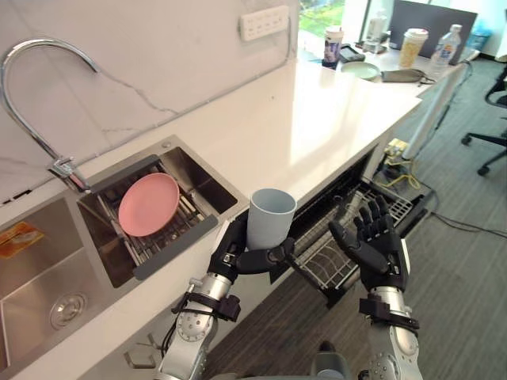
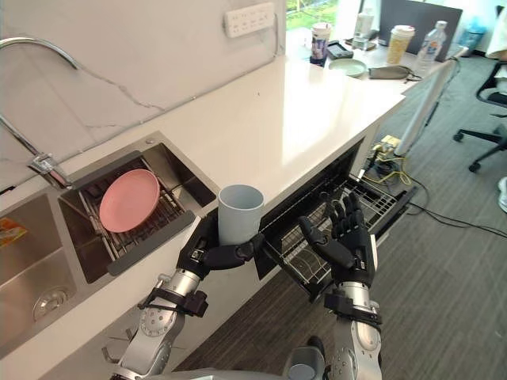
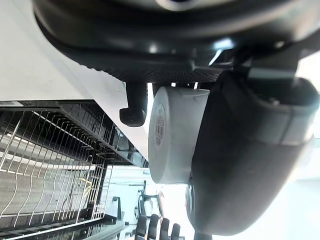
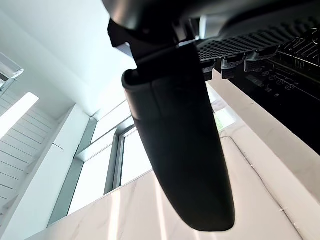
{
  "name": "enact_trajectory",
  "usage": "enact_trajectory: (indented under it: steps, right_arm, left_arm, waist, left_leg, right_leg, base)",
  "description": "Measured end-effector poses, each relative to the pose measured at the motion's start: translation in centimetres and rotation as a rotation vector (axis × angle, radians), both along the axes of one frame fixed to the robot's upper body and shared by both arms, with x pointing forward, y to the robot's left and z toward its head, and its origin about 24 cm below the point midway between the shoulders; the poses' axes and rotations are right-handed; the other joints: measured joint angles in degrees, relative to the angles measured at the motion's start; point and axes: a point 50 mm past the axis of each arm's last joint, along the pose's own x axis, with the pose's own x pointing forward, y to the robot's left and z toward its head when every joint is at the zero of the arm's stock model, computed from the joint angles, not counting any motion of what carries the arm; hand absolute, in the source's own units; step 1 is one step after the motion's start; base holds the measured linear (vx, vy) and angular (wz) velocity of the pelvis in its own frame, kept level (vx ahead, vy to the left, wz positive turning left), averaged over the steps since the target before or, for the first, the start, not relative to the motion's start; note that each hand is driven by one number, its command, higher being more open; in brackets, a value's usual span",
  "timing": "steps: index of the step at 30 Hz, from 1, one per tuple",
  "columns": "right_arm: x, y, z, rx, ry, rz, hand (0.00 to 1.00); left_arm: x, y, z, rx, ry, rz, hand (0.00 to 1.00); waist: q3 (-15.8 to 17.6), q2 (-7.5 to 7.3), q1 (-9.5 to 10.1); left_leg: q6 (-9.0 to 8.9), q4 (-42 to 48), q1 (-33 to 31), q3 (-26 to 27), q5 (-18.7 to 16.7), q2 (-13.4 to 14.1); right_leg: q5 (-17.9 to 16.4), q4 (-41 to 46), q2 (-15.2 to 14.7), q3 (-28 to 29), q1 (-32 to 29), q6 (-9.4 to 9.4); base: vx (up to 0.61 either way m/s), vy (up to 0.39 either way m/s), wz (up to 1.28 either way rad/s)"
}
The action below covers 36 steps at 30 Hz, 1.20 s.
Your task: Walk over to the sink, pick up the cup, carry it to the dishwasher, place the cup inside the dishwasher, then close the dishwasher door
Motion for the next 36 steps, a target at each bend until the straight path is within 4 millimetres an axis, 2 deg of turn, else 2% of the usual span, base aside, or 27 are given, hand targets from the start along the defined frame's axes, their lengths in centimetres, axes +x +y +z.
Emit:
enact_trajectory:
  steps: [2,3,5,7,8,13,17,20,23,28,36]
  right_arm:
    - [0.0,0.1,0.0,0.002,-0.001,0.002,1.00]
    - [0.1,0.2,0.0,0.005,-0.002,0.006,1.00]
    - [0.2,0.7,0.0,0.009,-0.006,0.032,1.00]
    - [0.7,1.3,0.3,0.018,-0.023,0.069,1.00]
    - [0.8,1.5,0.3,0.027,-0.029,0.084,1.00]
    - [1.3,1.8,1.2,0.064,-0.104,0.155,1.00]
    - [2.2,1.4,2.4,0.107,-0.184,0.209,1.00]
    - [2.7,1.7,2.8,0.201,-0.240,0.277,1.00]
    - [2.8,2.0,3.0,0.277,-0.280,0.346,1.00]
    - [3.3,3.0,3.5,0.349,-0.305,0.505,1.00]
    - [4.6,5.3,4.4,0.358,-0.295,0.664,1.00]
  left_arm:
    - [0.1,0.1,0.0,-0.004,0.002,0.028,0.00]
    - [0.2,0.2,0.1,-0.012,-0.003,0.058,0.00]
    - [0.3,0.1,0.3,-0.037,-0.012,0.107,0.00]
    - [0.4,0.0,0.5,-0.079,-0.010,0.193,0.00]
    - [0.4,0.1,0.5,-0.092,-0.009,0.245,0.00]
    - [0.6,3.7,1.8,-0.054,-0.122,0.606,0.00]
    - [0.2,5.2,2.9,-0.018,-0.215,0.819,0.00]
    - [-0.1,5.7,3.3,0.049,-0.269,0.925,0.00]
    - [-0.2,5.6,3.7,0.131,-0.337,0.966,0.00]
    - [0.7,4.8,3.9,0.281,-0.424,0.905,0.00]
    - [1.7,2.2,3.0,0.322,-0.427,0.723,0.00]
  waist:
    - [0.13,-0.20,-0.17]
    - [0.32,-0.48,0.07]
    - [0.58,-0.91,0.92]
    - [0.84,-1.03,1.31]
    - [0.88,-1.12,1.35]
    - [0.88,-2.05,2.84]
    - [0.63,-2.19,4.31]
    - [-0.58,-2.76,4.40]
    - [-1.38,-3.54,4.32]
    - [-1.64,-3.67,4.17]
    - [-2.97,-3.53,3.59]
  left_leg:
    - [-0.09,0.59,-0.22,-0.04,0.08,0.17]
    - [-0.33,1.14,-0.70,-0.24,0.09,0.14]
    - [-0.91,1.48,-1.31,-0.38,0.16,0.13]
    - [-1.73,1.30,-1.62,-0.75,0.57,0.60]
    - [-2.08,0.98,-1.49,-1.22,0.79,1.07]
    - [-3.84,-0.50,-0.83,-2.85,1.78,3.10]
    - [-4.50,-1.04,-0.57,-3.54,2.62,3.20]
    - [-4.55,-1.26,-0.47,-3.76,2.70,3.00]
    - [-4.56,-1.35,-0.10,-4.07,2.71,2.89]
    - [-4.61,-2.59,0.47,-4.25,3.53,2.79]
    - [-4.58,-4.54,1.11,-3.89,4.97,2.85]
  right_leg:
    - [-2.75,1.98,-0.17,-2.00,1.89,0.89]
    - [-3.33,-0.52,-0.18,-3.48,3.73,1.05]
    - [-3.44,-5.48,0.22,-5.48,6.03,1.21]
    - [-2.91,-10.06,1.15,-6.56,8.20,2.26]
    - [-2.62,-11.04,1.82,-7.20,9.07,1.92]
    - [-1.71,-14.53,4.43,-9.49,11.69,0.59]
    - [-1.59,-15.48,4.73,-10.30,12.64,0.40]
    - [-1.52,-16.12,4.67,-10.45,13.04,0.31]
    - [-1.52,-16.37,4.63,-10.49,13.68,0.31]
    - [-1.31,-16.38,4.62,-10.67,13.97,0.07]
    - [-0.35,-17.09,4.88,-10.50,13.97,-0.34]
  base:
    - [-0.02,0.033,-0.01]
    - [-0.02,-0.036,0.09]
    - [-0.04,-0.068,0.05]
    - [-0.05,-0.115,0.07]
    - [-0.05,-0.133,0.15]
    - [-0.01,-0.099,0.15]
    - [0.03,-0.046,0.13]
    - [0.01,0.003,0.05]
    - [0.00,0.003,0.02]
    - [-0.05,0.000,0.03]
    - [-0.05,-0.008,-0.01]
